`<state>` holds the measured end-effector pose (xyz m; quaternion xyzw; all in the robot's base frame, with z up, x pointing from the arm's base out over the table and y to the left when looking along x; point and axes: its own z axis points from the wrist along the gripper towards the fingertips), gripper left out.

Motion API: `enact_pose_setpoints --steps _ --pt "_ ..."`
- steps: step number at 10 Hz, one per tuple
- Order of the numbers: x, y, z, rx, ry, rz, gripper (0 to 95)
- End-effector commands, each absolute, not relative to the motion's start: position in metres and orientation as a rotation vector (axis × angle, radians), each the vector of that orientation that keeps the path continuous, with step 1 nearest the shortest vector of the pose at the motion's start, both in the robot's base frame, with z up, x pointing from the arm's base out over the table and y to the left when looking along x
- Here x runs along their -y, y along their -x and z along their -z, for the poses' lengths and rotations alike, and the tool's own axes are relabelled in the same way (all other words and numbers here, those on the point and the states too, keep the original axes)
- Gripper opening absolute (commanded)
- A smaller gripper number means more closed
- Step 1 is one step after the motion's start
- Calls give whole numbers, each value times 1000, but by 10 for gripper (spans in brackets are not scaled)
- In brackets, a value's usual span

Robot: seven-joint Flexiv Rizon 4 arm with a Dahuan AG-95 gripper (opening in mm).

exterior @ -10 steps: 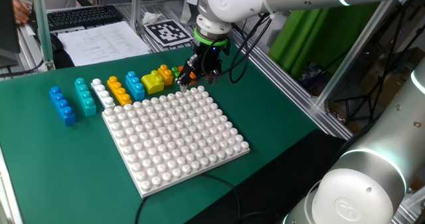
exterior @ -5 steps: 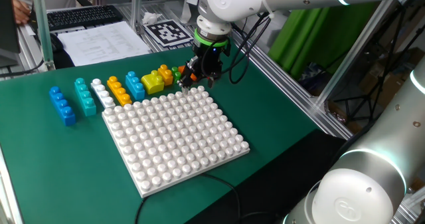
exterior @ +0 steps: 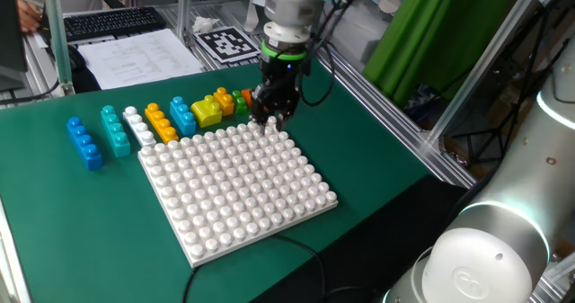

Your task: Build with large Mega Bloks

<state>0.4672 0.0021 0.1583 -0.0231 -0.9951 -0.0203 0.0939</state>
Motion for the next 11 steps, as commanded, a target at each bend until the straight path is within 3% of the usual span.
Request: enact_pose_setpoints --steps 1,8,11 --pt "-7 -445 -161 2973 74 54 0" --pt "-18 -429 -163 2976 99 52 0" --pt "-10 -458 -158 2988 90 46 0"
